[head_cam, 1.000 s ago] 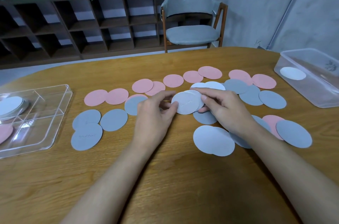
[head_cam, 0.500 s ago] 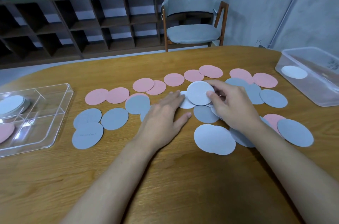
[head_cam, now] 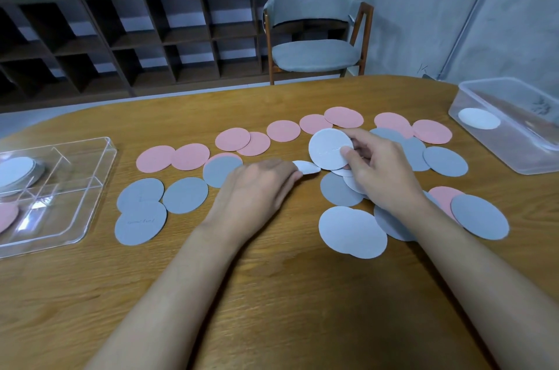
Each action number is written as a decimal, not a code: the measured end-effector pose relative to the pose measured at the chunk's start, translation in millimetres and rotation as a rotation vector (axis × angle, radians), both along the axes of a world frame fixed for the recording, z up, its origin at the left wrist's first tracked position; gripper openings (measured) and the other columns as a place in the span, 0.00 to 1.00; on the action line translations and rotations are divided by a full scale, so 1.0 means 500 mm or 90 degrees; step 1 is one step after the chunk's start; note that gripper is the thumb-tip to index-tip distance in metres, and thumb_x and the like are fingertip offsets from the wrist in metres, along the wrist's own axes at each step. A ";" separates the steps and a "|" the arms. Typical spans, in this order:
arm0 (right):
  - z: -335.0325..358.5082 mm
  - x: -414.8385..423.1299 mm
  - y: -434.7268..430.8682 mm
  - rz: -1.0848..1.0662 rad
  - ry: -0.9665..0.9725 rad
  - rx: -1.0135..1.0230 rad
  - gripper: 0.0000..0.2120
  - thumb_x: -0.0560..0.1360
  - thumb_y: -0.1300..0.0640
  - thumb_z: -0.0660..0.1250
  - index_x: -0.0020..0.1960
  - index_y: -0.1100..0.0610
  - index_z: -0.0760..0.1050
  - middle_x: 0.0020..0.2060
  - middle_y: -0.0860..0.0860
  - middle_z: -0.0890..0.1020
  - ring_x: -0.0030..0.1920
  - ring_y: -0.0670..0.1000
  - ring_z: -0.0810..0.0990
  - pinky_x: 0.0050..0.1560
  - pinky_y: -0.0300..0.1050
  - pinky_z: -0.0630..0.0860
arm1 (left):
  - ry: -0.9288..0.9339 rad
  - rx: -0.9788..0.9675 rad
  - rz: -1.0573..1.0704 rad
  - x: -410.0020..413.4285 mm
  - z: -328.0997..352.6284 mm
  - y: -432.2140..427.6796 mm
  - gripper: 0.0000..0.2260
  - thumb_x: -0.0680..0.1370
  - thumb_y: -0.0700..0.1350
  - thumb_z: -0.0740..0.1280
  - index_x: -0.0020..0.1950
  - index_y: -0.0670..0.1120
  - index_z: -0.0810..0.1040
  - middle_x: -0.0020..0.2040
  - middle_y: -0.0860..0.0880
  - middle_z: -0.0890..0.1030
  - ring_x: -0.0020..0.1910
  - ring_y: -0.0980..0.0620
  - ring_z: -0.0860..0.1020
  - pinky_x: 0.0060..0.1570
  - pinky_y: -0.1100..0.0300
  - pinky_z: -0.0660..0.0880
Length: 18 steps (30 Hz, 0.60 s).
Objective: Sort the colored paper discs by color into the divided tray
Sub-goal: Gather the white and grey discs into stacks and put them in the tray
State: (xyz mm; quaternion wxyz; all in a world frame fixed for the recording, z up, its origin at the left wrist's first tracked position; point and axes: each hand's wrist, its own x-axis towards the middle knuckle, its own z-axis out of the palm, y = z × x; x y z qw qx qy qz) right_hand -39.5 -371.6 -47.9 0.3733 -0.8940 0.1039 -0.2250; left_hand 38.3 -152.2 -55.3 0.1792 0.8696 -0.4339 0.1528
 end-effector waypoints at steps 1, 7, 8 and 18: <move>0.000 0.000 0.000 -0.001 -0.002 0.005 0.17 0.83 0.57 0.64 0.72 0.50 0.76 0.57 0.48 0.84 0.58 0.46 0.80 0.57 0.46 0.81 | -0.012 -0.010 0.002 -0.001 0.001 0.000 0.19 0.86 0.58 0.51 0.55 0.50 0.78 0.44 0.53 0.81 0.42 0.46 0.80 0.36 0.49 0.77; 0.003 -0.004 0.004 0.037 -0.002 0.033 0.17 0.83 0.58 0.64 0.68 0.44 0.79 0.53 0.44 0.85 0.53 0.44 0.83 0.55 0.46 0.81 | 0.031 -0.176 0.026 -0.021 0.005 -0.006 0.03 0.82 0.46 0.66 0.53 0.48 0.77 0.40 0.54 0.81 0.37 0.49 0.78 0.33 0.51 0.76; 0.004 -0.006 0.007 0.051 0.008 0.034 0.17 0.83 0.58 0.63 0.69 0.44 0.78 0.54 0.43 0.85 0.52 0.43 0.83 0.54 0.44 0.81 | 0.075 -0.205 0.028 -0.023 0.003 -0.008 0.02 0.81 0.45 0.68 0.53 0.49 0.77 0.40 0.54 0.81 0.38 0.51 0.79 0.35 0.51 0.77; 0.012 -0.020 0.035 0.153 0.079 0.056 0.19 0.86 0.55 0.57 0.73 0.42 0.74 0.49 0.47 0.86 0.49 0.41 0.85 0.50 0.37 0.75 | 0.285 -0.352 0.116 -0.026 -0.002 -0.021 0.12 0.76 0.44 0.76 0.59 0.49 0.84 0.44 0.57 0.84 0.40 0.64 0.82 0.40 0.76 0.72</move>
